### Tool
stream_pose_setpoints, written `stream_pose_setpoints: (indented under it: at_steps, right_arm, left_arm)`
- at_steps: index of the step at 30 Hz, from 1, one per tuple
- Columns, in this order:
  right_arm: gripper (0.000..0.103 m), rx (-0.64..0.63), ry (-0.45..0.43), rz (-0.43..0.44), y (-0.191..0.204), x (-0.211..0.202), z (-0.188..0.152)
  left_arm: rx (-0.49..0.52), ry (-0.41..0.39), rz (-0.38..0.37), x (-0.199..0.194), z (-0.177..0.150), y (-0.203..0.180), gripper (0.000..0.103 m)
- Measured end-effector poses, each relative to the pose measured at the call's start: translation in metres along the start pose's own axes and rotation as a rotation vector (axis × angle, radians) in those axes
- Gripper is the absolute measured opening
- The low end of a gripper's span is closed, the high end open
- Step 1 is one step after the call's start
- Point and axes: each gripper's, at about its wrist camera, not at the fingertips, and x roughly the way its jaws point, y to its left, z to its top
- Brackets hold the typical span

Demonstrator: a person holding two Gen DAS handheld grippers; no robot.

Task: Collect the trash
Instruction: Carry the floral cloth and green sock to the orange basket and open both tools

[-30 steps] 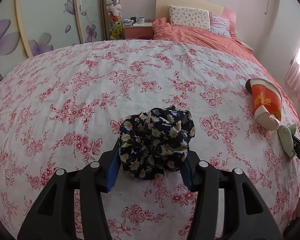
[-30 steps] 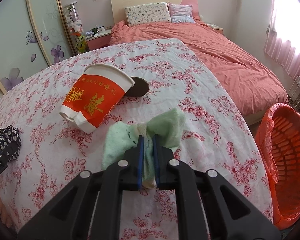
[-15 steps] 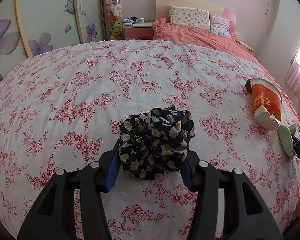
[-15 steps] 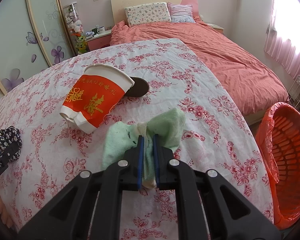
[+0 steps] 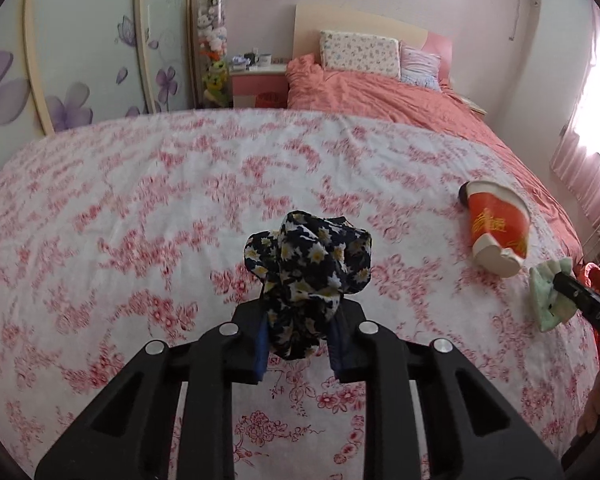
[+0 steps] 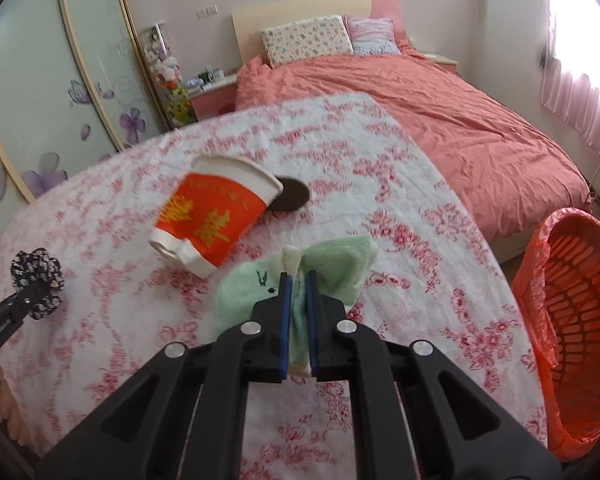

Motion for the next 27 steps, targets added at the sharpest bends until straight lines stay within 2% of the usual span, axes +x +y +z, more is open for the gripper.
stream_pose_setpoints:
  at_steps: [14, 23, 27]
  right_arm:
    - [0.008, 0.003, -0.193, 0.028, -0.016, -0.101, 0.01]
    - [0.008, -0.002, -0.324, -0.03, -0.04, -0.16, 0.002]
    - [0.008, 0.018, -0.359, -0.059, -0.058, -0.177, -0.001]
  left_arm:
    - [0.053, -0.09, -0.084, -0.056, 0.013, -0.054, 0.023]
    - [0.139, -0.135, -0.164, -0.086, 0.012, -0.113, 0.023]
    - [0.165, -0.131, -0.234, -0.092, 0.01, -0.142, 0.023]
